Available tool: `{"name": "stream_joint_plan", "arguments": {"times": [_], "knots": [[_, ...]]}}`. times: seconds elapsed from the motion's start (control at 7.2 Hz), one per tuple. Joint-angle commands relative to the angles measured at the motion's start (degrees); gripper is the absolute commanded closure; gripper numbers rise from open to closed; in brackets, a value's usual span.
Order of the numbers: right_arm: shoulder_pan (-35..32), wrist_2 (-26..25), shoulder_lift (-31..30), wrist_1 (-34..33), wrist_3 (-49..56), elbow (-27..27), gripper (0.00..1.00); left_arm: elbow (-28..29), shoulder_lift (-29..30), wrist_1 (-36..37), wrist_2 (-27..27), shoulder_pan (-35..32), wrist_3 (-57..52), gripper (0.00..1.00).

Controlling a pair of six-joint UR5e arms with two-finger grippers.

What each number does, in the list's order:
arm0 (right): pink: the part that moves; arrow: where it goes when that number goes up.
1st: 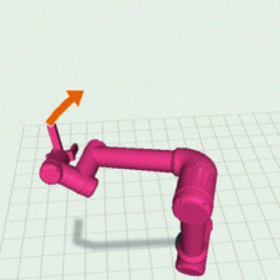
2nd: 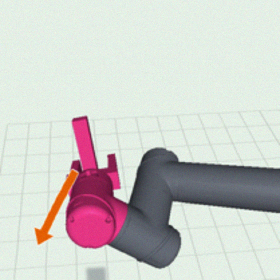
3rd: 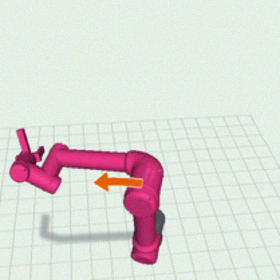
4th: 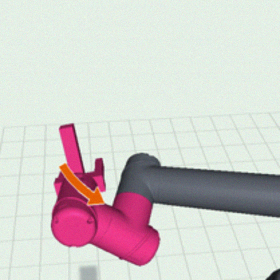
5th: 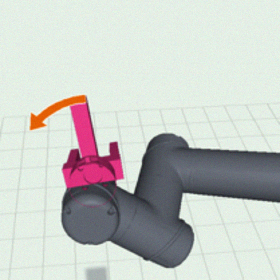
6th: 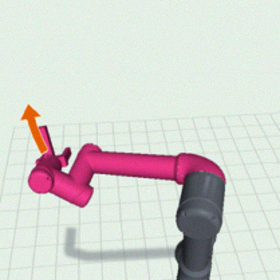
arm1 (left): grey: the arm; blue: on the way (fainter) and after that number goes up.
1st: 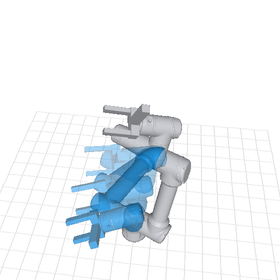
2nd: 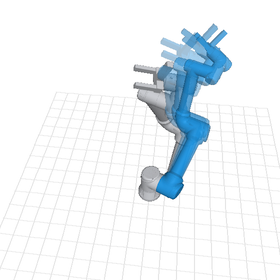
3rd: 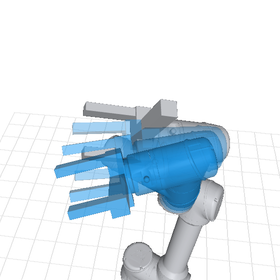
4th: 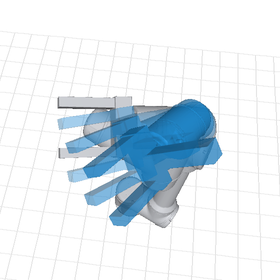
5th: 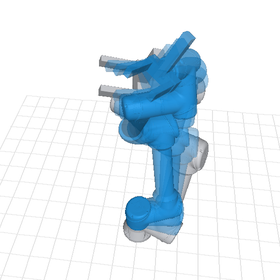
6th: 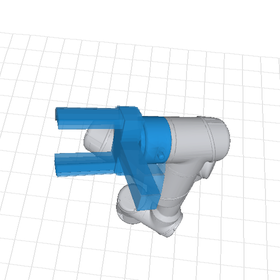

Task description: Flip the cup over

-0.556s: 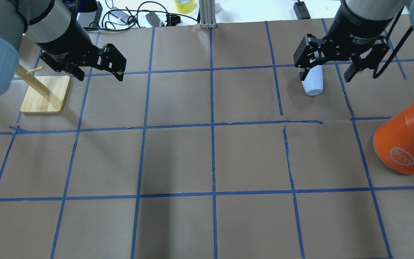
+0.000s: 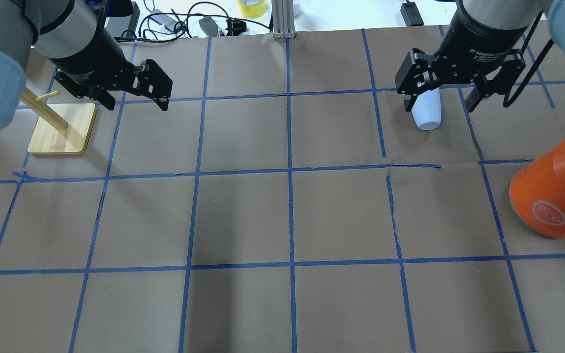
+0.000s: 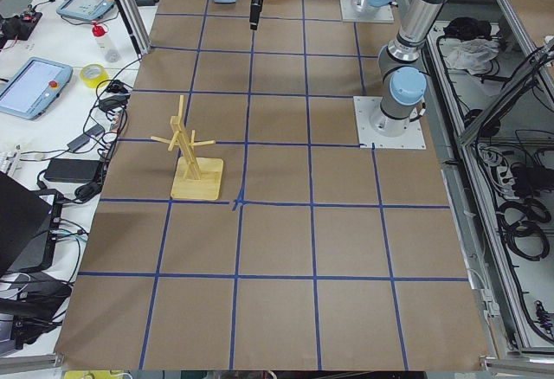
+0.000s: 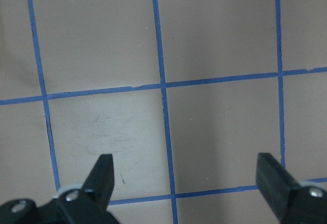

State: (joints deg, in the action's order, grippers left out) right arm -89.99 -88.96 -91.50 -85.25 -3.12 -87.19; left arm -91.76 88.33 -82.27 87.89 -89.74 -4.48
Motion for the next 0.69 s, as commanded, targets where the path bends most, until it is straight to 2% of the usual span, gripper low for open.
{"name": "stream_joint_plan", "arguments": {"times": [0.0,0.28,0.56], "knots": [[-0.01,-0.24,0.18,-0.1,-0.22,0.0,0.0,0.0,0.0,0.0,0.09,0.0,0.0,0.0],[-0.01,-0.07,0.54,-1.4,-0.22,0.44,0.0,0.0,0.0,0.0,0.09,0.0,0.0,0.0],[-0.01,-3.3,0.71,-1.33,-0.13,0.0,0.0,0.0,0.0,0.0,0.0,0.0,0.0,0.0]]}}
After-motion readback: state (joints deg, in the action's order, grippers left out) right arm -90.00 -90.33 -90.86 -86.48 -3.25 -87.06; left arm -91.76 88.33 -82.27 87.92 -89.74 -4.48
